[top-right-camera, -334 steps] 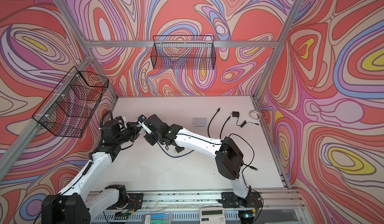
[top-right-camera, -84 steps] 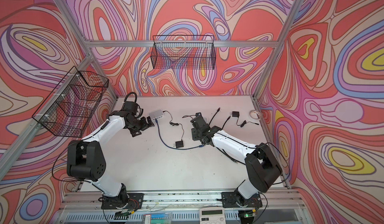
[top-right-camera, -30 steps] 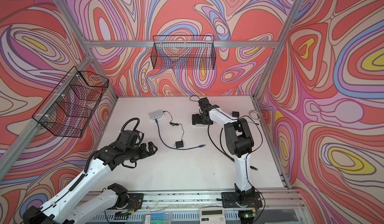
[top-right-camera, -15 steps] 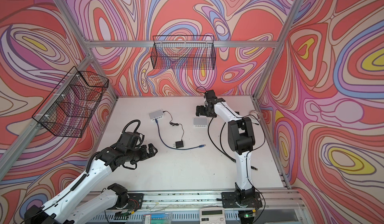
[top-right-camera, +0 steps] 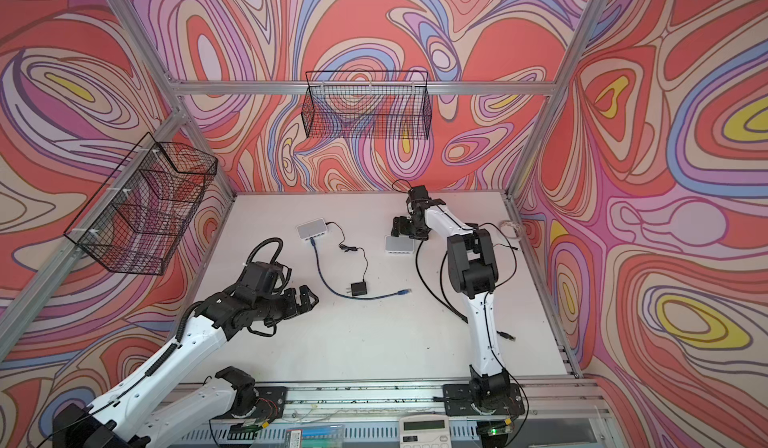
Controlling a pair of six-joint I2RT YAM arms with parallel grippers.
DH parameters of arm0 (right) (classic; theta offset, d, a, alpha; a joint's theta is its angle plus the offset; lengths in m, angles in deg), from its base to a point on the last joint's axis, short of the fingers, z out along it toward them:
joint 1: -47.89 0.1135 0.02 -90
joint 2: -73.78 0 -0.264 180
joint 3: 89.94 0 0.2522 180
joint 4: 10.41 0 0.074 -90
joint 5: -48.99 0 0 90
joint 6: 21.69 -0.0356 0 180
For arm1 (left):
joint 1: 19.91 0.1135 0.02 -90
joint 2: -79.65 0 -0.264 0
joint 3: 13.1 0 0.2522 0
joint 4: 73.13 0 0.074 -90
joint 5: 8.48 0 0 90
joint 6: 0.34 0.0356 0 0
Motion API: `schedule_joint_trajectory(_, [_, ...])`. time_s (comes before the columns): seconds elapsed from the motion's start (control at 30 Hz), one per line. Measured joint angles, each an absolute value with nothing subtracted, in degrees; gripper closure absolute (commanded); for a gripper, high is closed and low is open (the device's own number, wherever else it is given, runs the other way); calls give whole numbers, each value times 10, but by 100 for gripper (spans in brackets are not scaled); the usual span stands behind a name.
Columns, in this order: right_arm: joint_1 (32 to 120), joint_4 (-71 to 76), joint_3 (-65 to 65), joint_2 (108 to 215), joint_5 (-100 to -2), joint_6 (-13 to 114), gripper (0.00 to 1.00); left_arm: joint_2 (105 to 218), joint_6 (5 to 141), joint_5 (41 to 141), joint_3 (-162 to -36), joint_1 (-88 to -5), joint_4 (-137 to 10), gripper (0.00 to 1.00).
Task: Insert the plug into the switch port
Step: 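Lower the right gripper and close it on the second white switch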
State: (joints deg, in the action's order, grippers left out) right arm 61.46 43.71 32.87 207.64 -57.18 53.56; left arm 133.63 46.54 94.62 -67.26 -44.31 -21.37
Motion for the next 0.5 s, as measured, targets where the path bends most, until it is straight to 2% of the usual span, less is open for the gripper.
schedule_joint_trajectory(0.37, [630, 356, 114, 1950, -621, 522, 13, 1372, 480, 973, -677, -445, -241, 0])
schedule_joint_trajectory(0.5, [651, 337, 43, 1903, -632, 524, 6, 1399, 493, 982, -685, -446, -256, 0])
